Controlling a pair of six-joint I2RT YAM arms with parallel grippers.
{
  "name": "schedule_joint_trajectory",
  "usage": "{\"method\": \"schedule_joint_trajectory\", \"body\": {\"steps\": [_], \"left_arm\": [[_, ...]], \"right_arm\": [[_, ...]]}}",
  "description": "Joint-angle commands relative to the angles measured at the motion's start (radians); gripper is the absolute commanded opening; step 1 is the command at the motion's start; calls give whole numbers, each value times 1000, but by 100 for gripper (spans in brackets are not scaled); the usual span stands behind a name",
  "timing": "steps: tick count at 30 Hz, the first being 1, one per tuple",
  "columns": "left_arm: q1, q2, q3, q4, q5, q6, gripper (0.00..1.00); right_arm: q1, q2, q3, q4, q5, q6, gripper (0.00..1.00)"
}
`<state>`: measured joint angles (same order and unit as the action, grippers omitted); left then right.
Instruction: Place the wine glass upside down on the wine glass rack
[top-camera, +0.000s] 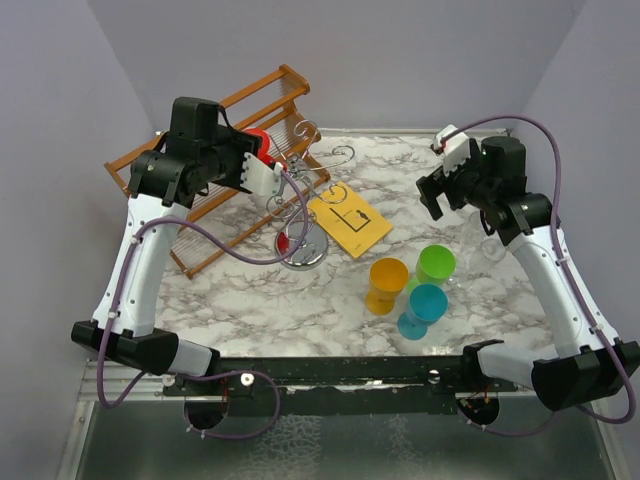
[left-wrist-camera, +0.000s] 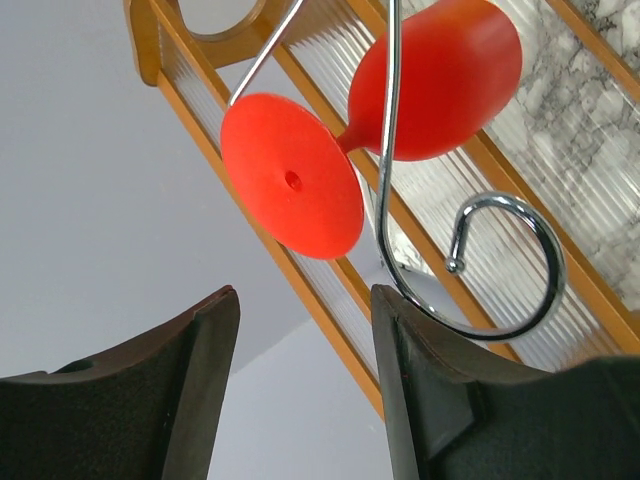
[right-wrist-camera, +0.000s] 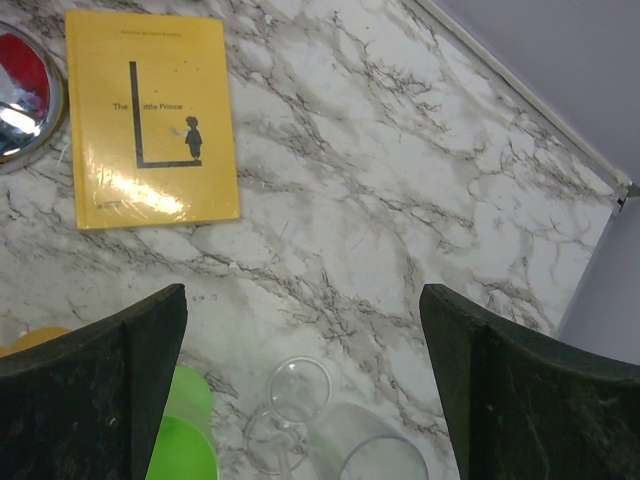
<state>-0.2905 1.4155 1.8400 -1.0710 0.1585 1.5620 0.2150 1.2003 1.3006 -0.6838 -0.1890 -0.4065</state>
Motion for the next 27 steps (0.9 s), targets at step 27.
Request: {"method": "schedule_joint_trajectory", "body": {"steps": [27], "left_arm": [[-7, -39, -25, 492, -421, -370, 99]], "right_arm": [[3, 29, -39, -458, -92, -356, 67]]}}
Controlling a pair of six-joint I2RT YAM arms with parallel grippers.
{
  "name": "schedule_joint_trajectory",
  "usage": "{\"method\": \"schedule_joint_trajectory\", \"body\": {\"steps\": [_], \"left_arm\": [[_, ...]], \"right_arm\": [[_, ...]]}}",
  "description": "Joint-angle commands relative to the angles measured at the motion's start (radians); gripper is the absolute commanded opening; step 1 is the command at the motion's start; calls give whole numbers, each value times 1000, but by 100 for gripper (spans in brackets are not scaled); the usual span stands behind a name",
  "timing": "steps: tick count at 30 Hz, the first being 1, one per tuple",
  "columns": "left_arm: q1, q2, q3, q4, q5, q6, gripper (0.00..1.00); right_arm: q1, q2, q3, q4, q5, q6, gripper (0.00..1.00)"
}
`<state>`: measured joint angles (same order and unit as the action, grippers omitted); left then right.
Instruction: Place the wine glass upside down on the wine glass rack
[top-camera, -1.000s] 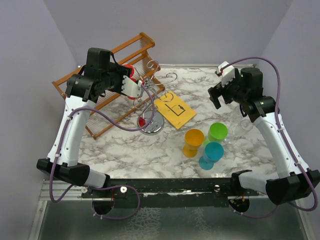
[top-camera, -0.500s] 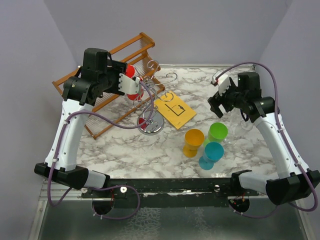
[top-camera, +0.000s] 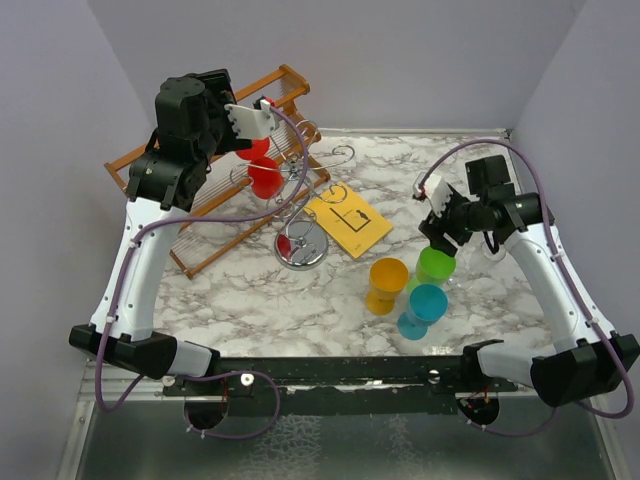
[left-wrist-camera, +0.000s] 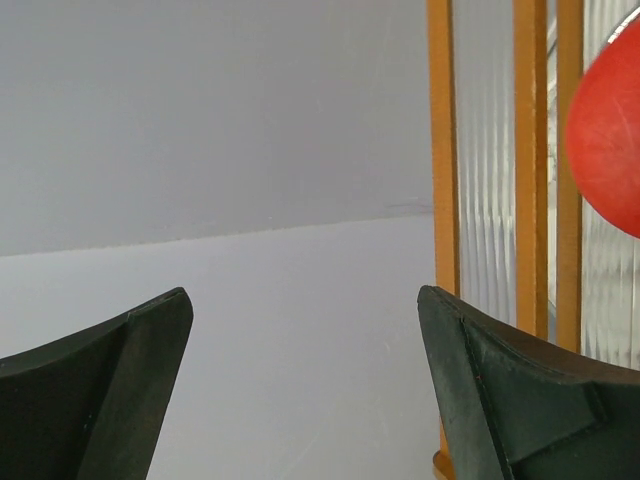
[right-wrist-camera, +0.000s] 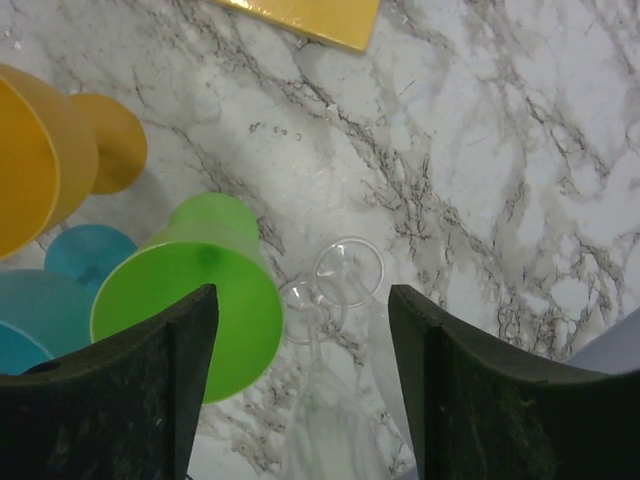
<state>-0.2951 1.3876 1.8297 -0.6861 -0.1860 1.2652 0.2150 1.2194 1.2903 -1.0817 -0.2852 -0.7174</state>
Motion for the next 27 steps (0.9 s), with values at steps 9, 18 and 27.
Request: {"method": "schedule_joint_trajectory", "body": {"steps": [9, 18, 27], "left_arm": [[-3, -4, -16, 144, -81, -99, 99], [-4, 0, -25, 166, -89, -118, 99], [-3, 4, -15, 205, -100, -184, 99]], "right_arm": [[14, 92, -32, -48, 5, -74, 58], [26, 155, -31, -57, -35, -108, 37], [27, 194, 6, -45, -34, -121, 8]]}}
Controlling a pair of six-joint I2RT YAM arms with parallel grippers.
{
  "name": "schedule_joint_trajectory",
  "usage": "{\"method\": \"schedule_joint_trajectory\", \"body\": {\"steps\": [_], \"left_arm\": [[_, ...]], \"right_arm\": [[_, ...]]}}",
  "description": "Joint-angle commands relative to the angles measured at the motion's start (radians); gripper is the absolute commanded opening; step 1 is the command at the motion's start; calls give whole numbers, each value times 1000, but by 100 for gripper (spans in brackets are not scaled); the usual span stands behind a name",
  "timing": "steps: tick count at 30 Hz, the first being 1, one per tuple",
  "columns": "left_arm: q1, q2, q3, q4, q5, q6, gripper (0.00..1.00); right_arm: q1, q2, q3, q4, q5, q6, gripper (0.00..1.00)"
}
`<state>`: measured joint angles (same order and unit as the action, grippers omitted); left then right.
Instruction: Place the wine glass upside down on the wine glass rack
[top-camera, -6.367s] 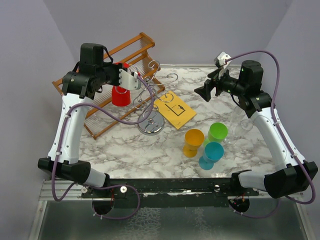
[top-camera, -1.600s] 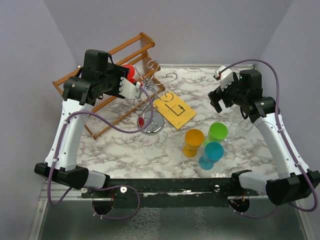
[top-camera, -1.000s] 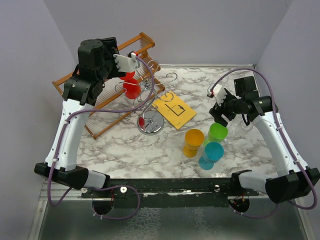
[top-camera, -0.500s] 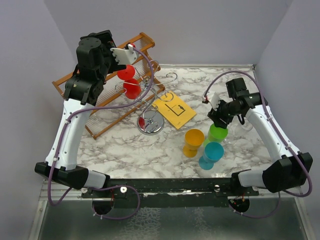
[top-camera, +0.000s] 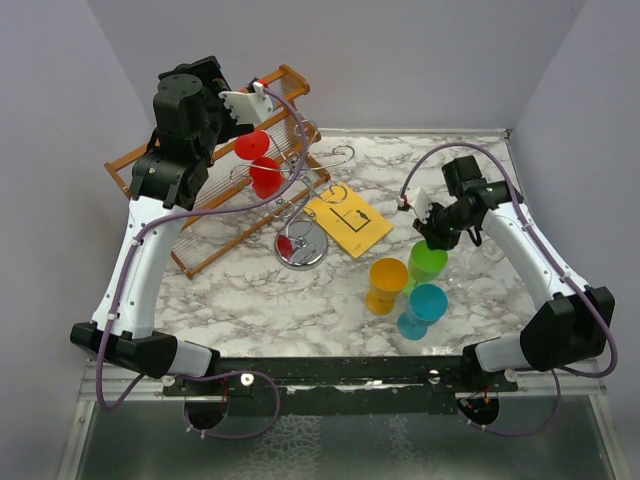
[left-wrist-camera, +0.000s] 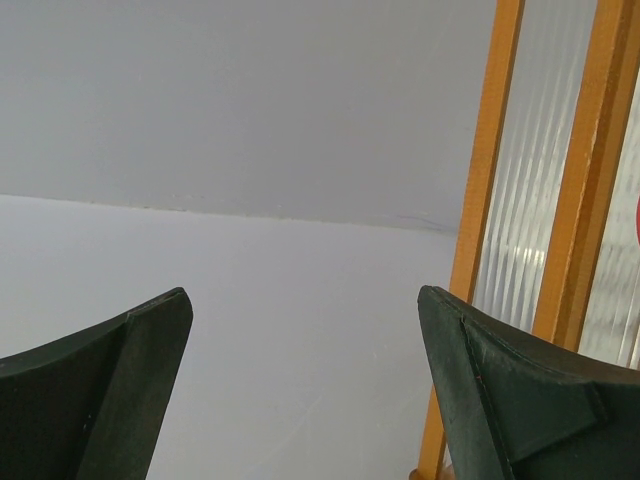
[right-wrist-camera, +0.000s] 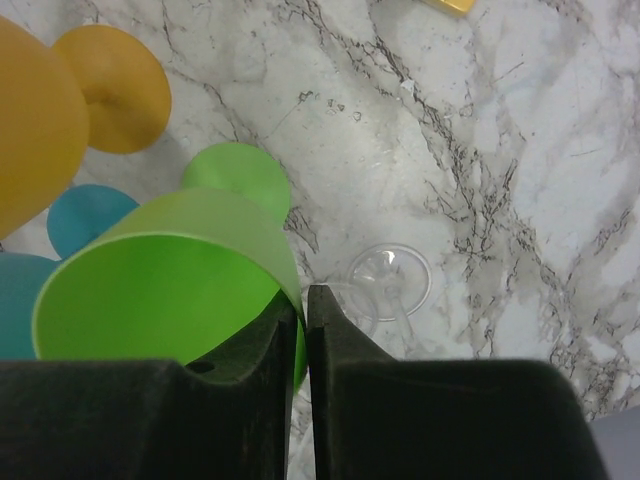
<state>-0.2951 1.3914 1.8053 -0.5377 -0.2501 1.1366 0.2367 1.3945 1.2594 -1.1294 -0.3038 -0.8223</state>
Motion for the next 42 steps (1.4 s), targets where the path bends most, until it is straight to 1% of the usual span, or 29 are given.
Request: {"method": "schedule_joint_trajectory", "body": {"steps": [1, 4, 8, 10, 13, 16, 20, 23, 25, 31, 33, 36, 42], "left_arm": [[-3, 1, 14, 61, -38, -64, 99], [-3, 4, 27, 72, -40, -98, 99], [-3, 3, 49, 90, -33, -174, 99], [-3, 1, 65, 92, -20, -235, 99], [-3, -1, 108, 82, 29, -365, 99], [-3, -2, 154, 63, 106, -497, 99], [-4, -4, 184, 50, 256, -698, 99], [-3, 1, 192, 57, 370, -845, 99], [-3, 8, 199, 59, 454, -930, 99], [-3, 29, 194, 119, 688, -1172, 99], [-3, 41, 177, 149, 753, -1244, 96], [-4, 58, 147, 198, 796, -1345, 90], [-9, 93, 109, 281, 833, -1480, 83]], "right_arm": [[6, 24, 47, 7, -6, -13, 6], [6, 46, 94, 34, 34, -1, 1], [6, 84, 191, 91, 76, 50, 1], [6, 108, 247, 131, 91, 91, 1], [6, 142, 334, 199, 119, 174, 1], [6, 162, 405, 262, 154, 240, 1], [6, 152, 469, 362, 218, 319, 1], [6, 131, 515, 433, 238, 369, 1], [6, 110, 543, 469, 214, 402, 1], [6, 61, 613, 519, 51, 521, 1], [6, 48, 627, 539, 10, 562, 1], [7, 23, 634, 577, -43, 621, 1], [9, -18, 646, 623, -166, 721, 1]]}}
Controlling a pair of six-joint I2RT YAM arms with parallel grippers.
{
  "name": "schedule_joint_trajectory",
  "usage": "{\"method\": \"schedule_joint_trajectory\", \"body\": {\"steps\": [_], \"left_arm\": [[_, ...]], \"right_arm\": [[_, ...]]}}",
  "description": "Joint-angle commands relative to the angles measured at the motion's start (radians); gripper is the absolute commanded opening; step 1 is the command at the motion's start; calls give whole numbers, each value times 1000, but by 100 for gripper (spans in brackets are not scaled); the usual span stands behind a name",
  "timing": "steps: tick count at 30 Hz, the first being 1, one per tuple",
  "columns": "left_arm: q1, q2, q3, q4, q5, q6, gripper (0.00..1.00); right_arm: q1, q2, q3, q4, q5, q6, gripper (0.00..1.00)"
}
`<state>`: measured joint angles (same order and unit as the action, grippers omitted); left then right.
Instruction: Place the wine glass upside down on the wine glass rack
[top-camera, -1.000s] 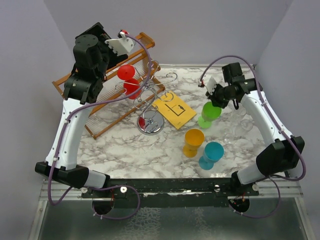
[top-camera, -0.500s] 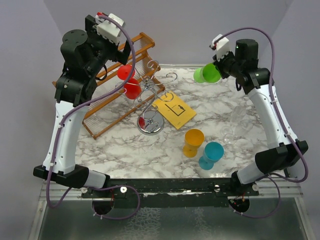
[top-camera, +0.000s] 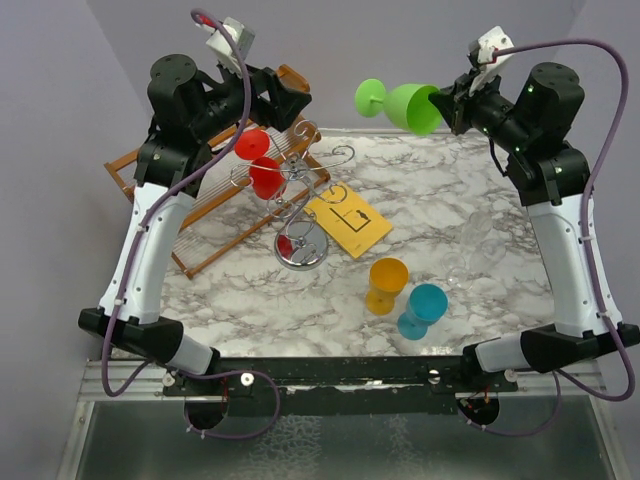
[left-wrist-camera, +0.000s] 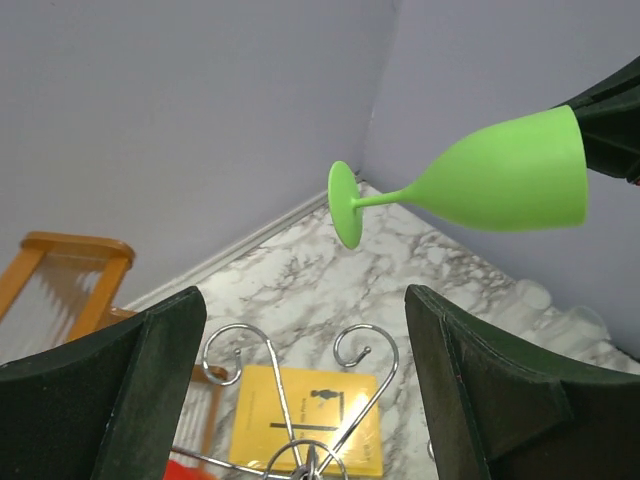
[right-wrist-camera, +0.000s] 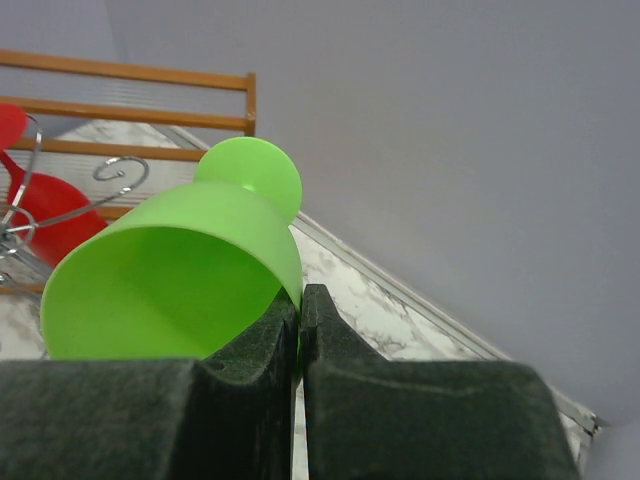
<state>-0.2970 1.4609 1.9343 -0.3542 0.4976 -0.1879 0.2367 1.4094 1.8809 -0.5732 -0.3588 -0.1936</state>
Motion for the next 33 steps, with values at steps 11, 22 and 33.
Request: {"method": "schedule_joint_trajectory", "body": {"steps": [11, 22, 33], "left_arm": [[-47, 55, -84, 159, 114, -259, 77], [-78, 71, -99, 131, 95, -246, 51], [-100, 81, -105, 130, 95, -237, 20]], "right_arm": [[9, -56, 21, 114, -308, 226, 1], [9, -65, 4, 140, -323, 255, 1], [9, -74, -22, 158, -310, 252, 1]]}}
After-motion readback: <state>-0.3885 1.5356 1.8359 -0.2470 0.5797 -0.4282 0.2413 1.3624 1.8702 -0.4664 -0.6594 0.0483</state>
